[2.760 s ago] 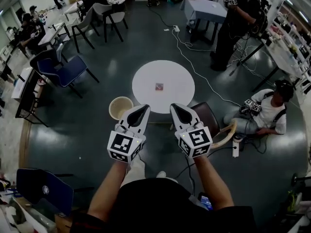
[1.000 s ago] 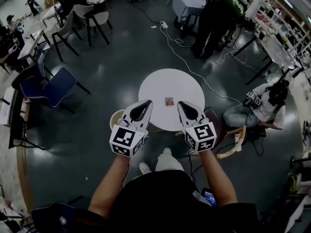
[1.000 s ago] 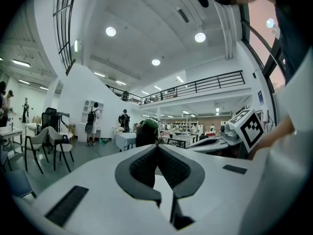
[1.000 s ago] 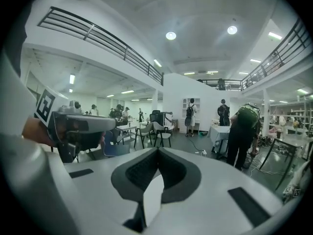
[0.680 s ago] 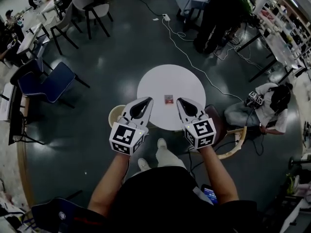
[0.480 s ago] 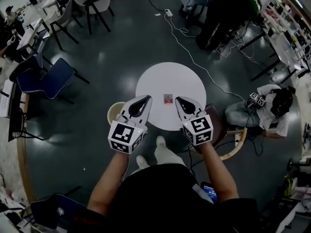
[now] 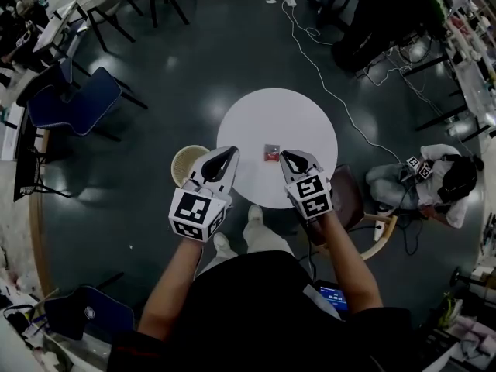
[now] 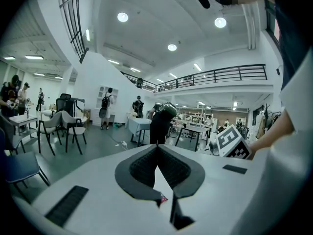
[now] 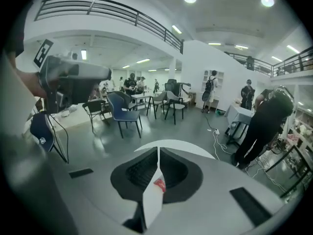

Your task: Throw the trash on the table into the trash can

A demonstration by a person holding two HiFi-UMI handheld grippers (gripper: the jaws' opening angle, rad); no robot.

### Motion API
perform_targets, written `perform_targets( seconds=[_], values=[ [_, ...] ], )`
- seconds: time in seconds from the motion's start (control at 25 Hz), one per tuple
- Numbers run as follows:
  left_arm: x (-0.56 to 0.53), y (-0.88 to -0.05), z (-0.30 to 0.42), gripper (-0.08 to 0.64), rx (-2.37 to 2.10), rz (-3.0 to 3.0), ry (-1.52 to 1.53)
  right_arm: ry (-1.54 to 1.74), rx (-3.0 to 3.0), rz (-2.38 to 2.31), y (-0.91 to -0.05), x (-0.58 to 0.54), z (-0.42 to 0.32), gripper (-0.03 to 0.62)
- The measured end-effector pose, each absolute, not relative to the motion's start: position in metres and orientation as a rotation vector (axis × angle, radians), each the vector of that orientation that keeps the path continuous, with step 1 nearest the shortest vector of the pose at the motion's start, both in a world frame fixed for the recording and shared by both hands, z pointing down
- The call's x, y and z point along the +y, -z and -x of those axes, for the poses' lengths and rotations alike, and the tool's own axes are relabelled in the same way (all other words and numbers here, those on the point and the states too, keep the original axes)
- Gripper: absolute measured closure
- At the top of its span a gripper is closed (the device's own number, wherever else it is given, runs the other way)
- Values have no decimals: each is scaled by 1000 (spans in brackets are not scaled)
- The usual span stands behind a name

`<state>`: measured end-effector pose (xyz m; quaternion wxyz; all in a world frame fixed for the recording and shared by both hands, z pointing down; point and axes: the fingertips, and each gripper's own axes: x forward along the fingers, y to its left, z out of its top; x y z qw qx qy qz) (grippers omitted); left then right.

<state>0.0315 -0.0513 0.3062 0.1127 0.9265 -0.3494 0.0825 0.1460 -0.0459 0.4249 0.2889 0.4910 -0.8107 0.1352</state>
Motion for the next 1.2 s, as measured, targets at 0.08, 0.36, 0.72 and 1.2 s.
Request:
perform_targets(
  seconds=[0.08, 0.36, 0.72, 1.2],
  values=[
    [-58, -315, -35, 546, -1037, -2694, -255, -381, -2154, -1258, -443, -53, -149, 574],
    [-78, -353, -49, 546, -1045, -2613, -307, -417, -2086, -1149, -510, -80, -168, 572],
    [-83, -403, -64, 546, -1003, -2541, -366, -417, -2023, -1017, -575, -101, -178, 550],
    [-87, -442, -68, 546, -1022, -2478, -417, -394, -1990, -808, -639, -105, -171, 370]
  ],
)
